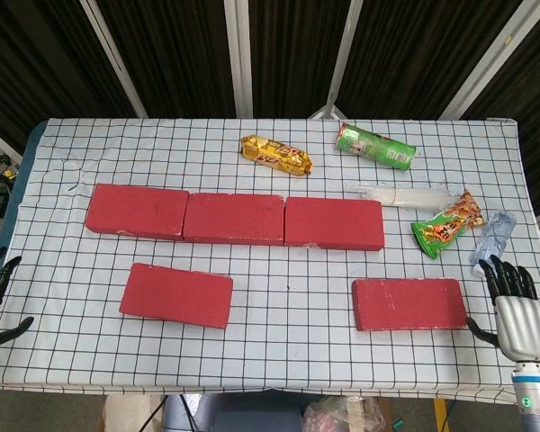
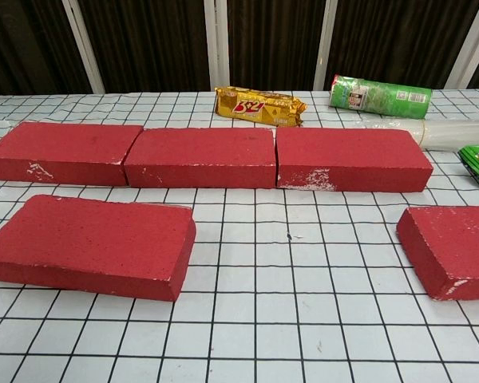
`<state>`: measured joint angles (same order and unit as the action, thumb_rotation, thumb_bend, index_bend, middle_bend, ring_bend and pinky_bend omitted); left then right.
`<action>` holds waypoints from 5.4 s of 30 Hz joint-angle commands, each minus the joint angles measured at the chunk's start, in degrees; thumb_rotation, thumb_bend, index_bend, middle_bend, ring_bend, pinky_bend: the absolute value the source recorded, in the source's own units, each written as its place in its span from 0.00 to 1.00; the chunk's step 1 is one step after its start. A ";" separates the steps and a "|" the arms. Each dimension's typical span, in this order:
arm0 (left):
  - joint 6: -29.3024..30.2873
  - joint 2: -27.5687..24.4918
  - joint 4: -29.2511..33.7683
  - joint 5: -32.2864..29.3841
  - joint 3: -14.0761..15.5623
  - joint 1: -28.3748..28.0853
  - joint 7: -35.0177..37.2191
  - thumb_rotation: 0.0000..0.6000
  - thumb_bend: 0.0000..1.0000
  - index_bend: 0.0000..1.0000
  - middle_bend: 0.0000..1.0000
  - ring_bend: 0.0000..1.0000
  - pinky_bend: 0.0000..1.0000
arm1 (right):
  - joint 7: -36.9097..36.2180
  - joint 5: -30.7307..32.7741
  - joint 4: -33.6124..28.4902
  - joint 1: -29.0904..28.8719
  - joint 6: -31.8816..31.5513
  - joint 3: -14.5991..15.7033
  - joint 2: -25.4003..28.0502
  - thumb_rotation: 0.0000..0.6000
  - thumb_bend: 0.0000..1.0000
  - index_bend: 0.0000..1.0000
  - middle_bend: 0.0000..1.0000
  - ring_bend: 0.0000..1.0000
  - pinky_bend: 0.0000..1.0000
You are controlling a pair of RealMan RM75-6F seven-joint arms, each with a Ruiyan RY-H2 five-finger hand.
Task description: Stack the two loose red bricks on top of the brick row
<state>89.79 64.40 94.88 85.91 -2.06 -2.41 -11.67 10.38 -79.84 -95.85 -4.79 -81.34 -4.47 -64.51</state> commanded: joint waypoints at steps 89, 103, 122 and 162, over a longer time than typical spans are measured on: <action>-0.21 1.88 2.73 -4.06 -1.92 0.68 -4.76 1.00 0.02 0.10 0.00 0.00 0.06 | 23.95 37.52 -14.44 -30.57 26.55 7.59 3.56 1.00 0.21 0.00 0.06 0.01 0.00; -0.30 1.75 3.39 -4.72 -1.97 0.83 -5.01 1.00 0.02 0.10 0.00 0.00 0.06 | 23.40 36.45 -14.60 -30.38 24.44 8.00 3.45 1.00 0.21 0.31 0.30 0.16 0.00; -1.25 2.22 3.43 -6.42 -2.54 0.30 -6.42 1.00 0.02 0.10 0.00 0.00 0.06 | 26.27 44.16 -21.10 -38.64 25.23 0.86 11.85 1.00 0.21 0.33 0.31 0.17 0.00; -6.35 4.39 0.78 -15.85 -5.60 -3.31 -10.15 1.00 0.02 0.10 0.00 0.00 0.06 | 50.50 101.97 15.60 -82.12 26.78 -12.36 -20.40 1.00 0.21 0.33 0.31 0.17 0.00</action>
<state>83.49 68.83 95.69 70.11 -7.64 -5.68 -21.88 60.11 21.74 -81.18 -86.42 -53.99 -16.39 -83.87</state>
